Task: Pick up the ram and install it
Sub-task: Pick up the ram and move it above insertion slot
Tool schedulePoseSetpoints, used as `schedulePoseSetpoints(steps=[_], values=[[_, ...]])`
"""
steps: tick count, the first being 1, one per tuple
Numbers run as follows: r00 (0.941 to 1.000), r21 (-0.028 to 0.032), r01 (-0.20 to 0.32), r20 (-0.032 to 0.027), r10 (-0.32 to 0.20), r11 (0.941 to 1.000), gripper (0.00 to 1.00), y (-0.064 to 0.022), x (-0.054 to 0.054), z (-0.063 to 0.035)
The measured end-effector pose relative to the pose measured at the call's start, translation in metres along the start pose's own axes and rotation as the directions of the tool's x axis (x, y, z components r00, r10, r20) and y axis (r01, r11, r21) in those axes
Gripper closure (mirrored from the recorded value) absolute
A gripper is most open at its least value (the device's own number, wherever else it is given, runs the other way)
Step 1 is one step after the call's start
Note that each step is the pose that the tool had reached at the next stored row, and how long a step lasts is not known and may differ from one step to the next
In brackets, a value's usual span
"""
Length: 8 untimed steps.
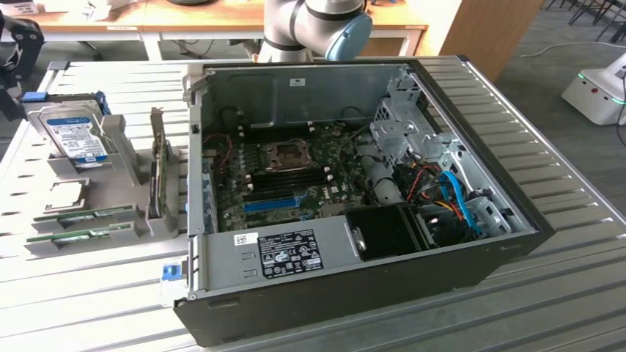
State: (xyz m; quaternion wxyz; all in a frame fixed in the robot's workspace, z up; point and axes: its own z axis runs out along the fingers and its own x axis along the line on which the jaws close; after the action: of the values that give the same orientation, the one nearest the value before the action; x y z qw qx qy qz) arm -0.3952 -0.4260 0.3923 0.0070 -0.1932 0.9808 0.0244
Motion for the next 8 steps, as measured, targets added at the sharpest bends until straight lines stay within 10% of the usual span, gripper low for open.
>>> schedulePoseSetpoints(steps=[8], values=[[0.9959,-0.0023,0.091,-0.004,-0.091,0.9959,0.89,0.0,0.0,0.0001]])
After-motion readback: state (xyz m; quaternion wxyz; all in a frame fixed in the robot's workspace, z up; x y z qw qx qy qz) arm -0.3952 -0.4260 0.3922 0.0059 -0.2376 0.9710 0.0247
